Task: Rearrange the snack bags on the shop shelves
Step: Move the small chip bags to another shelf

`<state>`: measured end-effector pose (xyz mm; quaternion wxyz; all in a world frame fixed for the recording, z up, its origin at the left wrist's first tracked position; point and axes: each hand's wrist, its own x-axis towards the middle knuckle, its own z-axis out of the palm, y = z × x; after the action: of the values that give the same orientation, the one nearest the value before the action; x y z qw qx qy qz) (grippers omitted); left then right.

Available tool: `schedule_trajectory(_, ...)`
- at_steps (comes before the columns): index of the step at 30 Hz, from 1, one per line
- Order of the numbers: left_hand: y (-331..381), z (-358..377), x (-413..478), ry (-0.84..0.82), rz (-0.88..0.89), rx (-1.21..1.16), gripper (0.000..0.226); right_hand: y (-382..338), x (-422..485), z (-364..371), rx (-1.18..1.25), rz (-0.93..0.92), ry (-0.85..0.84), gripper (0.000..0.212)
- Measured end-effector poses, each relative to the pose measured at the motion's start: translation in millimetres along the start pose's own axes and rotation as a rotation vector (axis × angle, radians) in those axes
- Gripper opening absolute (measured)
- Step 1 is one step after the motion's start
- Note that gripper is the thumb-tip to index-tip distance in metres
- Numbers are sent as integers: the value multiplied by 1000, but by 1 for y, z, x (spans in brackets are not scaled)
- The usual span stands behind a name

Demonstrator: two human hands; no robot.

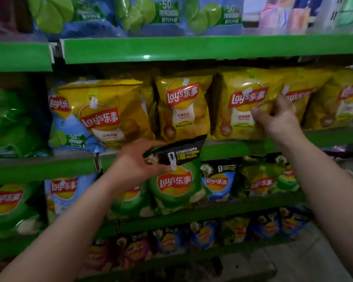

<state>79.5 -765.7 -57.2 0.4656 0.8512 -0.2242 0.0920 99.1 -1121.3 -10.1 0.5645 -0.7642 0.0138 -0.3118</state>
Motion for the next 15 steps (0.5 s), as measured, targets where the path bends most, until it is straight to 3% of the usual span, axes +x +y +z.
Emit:
schedule_trajectory(4,5,-2,-5,32,-9,36,53,6,8,17,39,-7,81,72)
schedule_trajectory(12,4,12,-23,20,-65,13,56,28,11,30,52,-11,45,54)
schedule_trajectory(15,4,14,-26,-3,-94,-3,51,30,7,24,33,-12,99,64)
